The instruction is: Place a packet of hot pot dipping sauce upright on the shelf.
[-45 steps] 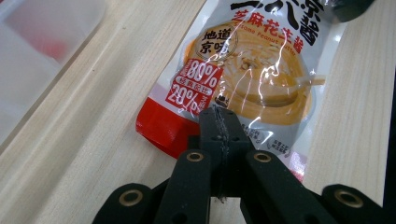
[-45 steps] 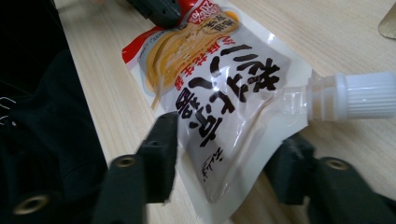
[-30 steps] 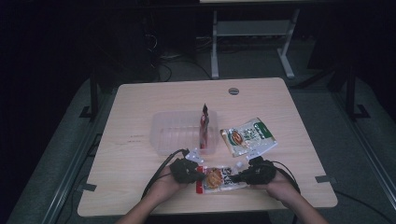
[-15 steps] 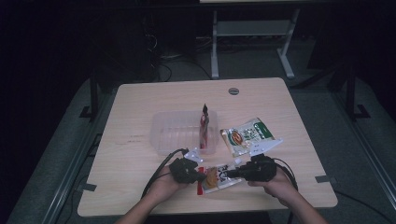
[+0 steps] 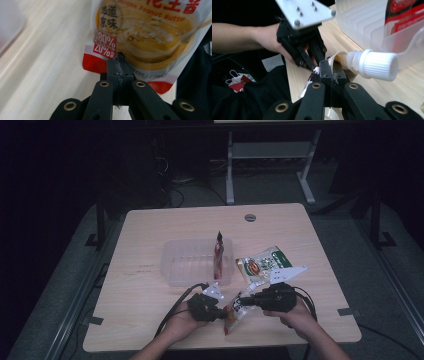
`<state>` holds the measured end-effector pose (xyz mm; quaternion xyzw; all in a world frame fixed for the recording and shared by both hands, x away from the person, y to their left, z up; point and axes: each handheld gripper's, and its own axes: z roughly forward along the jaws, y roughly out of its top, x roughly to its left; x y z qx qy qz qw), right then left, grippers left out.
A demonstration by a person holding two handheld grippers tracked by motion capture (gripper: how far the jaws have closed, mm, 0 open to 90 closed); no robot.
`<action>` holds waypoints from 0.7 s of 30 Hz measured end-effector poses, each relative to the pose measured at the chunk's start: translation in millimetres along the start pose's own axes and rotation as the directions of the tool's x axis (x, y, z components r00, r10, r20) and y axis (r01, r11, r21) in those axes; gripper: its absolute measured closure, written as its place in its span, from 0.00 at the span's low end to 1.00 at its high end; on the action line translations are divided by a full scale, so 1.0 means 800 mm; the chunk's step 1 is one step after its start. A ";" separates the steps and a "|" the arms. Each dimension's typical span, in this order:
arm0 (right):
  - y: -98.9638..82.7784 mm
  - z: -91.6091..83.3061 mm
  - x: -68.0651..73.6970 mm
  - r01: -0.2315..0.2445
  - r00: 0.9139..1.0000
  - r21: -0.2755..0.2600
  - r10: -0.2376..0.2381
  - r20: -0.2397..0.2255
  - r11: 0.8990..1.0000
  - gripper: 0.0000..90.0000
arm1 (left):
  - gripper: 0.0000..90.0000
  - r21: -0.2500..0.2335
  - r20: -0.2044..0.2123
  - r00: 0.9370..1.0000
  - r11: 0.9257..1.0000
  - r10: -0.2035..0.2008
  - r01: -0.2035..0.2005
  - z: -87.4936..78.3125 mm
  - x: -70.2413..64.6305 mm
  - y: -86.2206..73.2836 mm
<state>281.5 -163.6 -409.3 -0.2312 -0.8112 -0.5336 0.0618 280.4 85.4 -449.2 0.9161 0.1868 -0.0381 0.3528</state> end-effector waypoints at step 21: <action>0.023 -0.018 0.005 0.051 0.999 -0.070 -0.051 0.013 0.996 1.00 | 0.92 -0.052 -0.030 0.999 0.998 -0.022 0.020 -0.069 0.013 -0.021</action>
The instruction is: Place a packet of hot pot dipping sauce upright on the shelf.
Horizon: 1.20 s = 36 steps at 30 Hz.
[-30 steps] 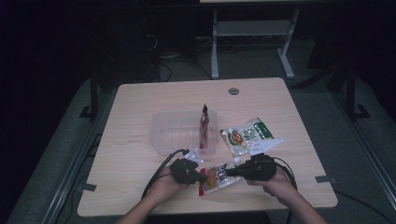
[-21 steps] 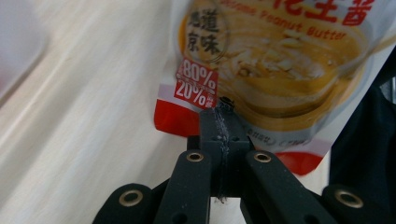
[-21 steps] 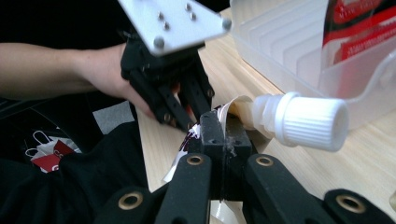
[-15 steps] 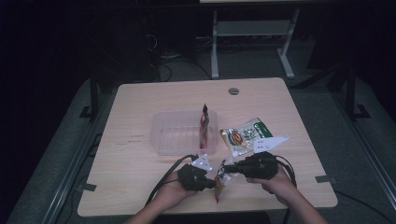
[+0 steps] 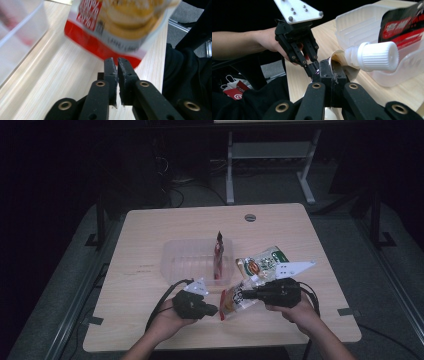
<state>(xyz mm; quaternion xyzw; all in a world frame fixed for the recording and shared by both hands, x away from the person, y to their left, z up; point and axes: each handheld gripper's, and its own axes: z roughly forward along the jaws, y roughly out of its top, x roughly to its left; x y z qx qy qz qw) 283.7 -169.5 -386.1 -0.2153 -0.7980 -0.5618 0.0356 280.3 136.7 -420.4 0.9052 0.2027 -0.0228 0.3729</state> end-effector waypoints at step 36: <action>0.100 -0.024 -0.048 0.080 0.993 -0.073 -0.073 0.095 0.994 1.00 | 0.25 -0.074 -0.127 0.979 0.986 -0.160 0.151 -0.073 0.029 -0.099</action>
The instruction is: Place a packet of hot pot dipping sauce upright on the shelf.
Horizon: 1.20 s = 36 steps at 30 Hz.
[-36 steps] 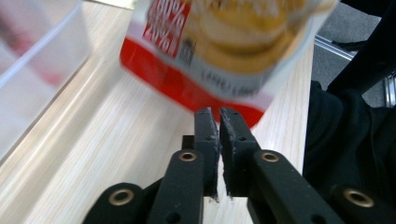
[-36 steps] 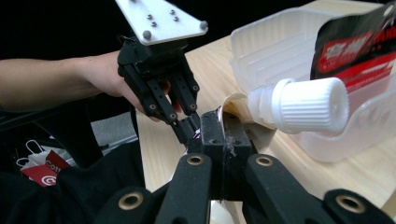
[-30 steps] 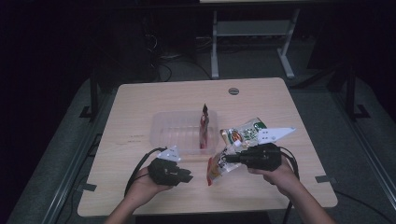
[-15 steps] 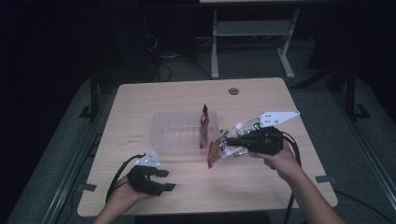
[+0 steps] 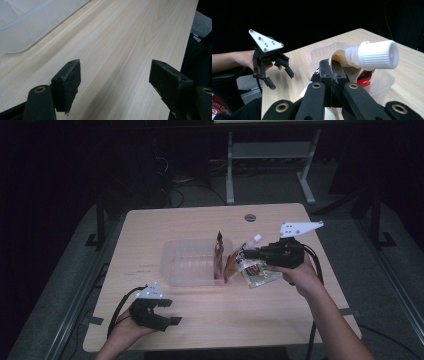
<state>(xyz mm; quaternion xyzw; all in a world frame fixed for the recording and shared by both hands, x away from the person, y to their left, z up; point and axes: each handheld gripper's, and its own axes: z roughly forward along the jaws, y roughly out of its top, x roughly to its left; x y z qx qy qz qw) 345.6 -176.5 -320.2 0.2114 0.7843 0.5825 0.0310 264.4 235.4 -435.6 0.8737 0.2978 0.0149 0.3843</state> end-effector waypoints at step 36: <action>-0.002 0.036 -0.071 -0.049 0.998 0.050 0.047 0.047 0.998 0.99 | 0.19 0.007 -0.012 1.000 1.000 0.012 -0.012 0.005 0.004 0.001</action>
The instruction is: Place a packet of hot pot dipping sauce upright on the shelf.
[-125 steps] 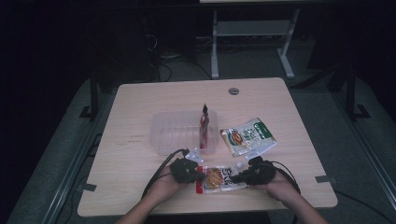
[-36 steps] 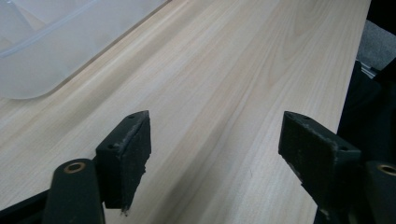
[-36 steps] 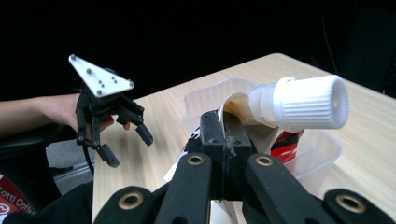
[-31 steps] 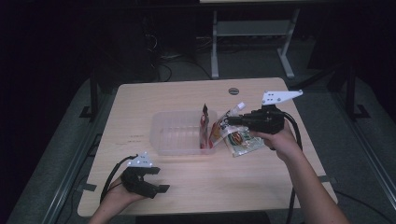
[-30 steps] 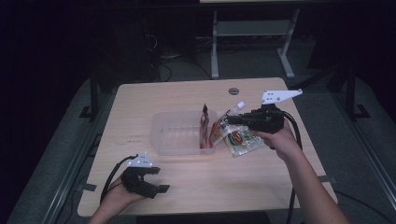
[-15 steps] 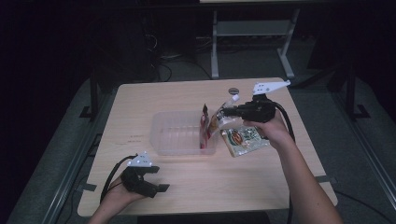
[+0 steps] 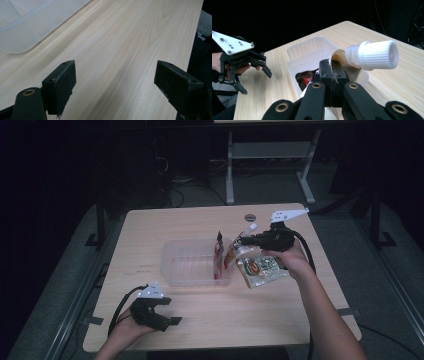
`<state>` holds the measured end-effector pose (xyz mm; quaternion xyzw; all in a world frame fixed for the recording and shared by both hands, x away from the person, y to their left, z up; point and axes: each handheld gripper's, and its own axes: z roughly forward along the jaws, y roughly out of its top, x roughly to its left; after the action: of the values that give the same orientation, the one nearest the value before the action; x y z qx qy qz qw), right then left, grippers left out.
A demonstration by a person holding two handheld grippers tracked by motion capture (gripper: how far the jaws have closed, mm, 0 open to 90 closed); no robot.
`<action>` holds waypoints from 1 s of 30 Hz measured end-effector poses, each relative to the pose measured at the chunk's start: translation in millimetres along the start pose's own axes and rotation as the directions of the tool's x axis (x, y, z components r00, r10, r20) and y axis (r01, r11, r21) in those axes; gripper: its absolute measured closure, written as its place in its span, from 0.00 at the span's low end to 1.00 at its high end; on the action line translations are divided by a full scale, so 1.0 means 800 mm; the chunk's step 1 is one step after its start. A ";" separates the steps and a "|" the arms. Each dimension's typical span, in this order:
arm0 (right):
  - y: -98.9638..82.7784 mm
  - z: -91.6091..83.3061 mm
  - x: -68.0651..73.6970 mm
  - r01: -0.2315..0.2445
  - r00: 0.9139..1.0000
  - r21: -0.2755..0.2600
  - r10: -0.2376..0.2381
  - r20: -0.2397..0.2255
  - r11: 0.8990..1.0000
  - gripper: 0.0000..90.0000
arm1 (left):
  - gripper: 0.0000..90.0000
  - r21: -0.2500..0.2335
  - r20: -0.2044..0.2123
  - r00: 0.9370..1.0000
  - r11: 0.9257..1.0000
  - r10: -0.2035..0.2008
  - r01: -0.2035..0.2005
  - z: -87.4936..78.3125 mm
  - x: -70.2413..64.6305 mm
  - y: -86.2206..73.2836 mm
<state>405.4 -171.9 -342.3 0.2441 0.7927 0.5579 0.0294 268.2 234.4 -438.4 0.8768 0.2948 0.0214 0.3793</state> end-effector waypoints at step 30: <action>0.000 0.017 0.008 0.034 0.999 0.054 -0.035 0.028 0.998 0.99 | 0.19 0.014 0.009 1.000 1.000 0.004 -0.004 0.003 -0.003 0.000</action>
<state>404.3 -157.6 -345.9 0.2392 0.8108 0.5324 0.0441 266.9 231.1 -439.7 0.8799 0.2916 0.0160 0.3747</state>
